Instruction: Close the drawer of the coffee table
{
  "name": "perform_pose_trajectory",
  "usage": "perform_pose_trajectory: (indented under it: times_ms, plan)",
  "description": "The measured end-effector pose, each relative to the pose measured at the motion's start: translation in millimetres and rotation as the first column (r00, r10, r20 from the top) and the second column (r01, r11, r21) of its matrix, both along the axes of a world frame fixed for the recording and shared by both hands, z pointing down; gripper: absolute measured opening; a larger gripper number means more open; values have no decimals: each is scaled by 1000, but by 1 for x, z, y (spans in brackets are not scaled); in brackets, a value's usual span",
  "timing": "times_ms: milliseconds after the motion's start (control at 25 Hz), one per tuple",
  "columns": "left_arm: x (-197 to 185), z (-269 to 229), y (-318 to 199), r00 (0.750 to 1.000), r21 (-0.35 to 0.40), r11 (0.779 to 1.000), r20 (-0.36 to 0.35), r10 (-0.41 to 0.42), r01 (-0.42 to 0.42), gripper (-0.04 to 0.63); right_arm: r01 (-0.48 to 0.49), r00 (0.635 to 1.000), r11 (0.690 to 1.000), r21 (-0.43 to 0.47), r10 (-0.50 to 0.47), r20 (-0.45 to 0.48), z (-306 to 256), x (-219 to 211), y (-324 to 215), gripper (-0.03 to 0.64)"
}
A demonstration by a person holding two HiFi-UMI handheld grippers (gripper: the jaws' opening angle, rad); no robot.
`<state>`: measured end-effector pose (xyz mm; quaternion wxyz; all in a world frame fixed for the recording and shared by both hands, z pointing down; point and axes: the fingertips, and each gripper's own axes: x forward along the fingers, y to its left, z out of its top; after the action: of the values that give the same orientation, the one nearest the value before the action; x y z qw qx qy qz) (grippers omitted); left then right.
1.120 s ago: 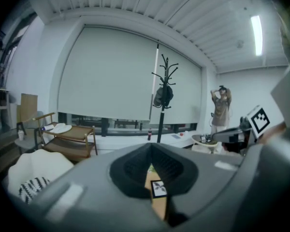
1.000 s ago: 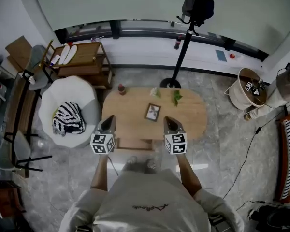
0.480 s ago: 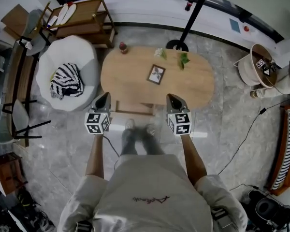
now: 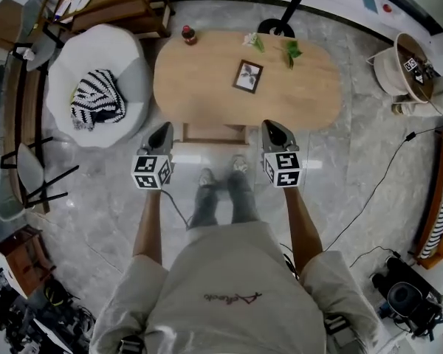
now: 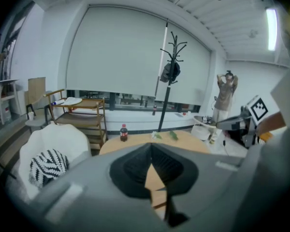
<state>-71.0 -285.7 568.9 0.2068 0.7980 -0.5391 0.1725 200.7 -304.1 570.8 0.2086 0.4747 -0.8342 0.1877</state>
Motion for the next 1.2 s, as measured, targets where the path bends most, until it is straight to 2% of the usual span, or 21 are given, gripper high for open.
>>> perform_pose_trajectory:
  times_ms: [240,520,840,1200]
  plan:
    - [-32,57,24,999,-70,996,-1,47,-47,0,-68,998,997,-47,67,-18,41,-30,23,6]
    - [-59,134,51,995,-143,985,-27,95,-98,1,-139,989,983,-121,133,-58,111,-42,64,6]
    - [-77,201,74,997,-199,977,-21,80,-82,0,-169,984,965,-201,153,-95,181,-33,93,6]
    - [-69,289,98,999,-255,966,-25,27,-33,0,-173,984,946,-275,154,-89,276,-24,111,6]
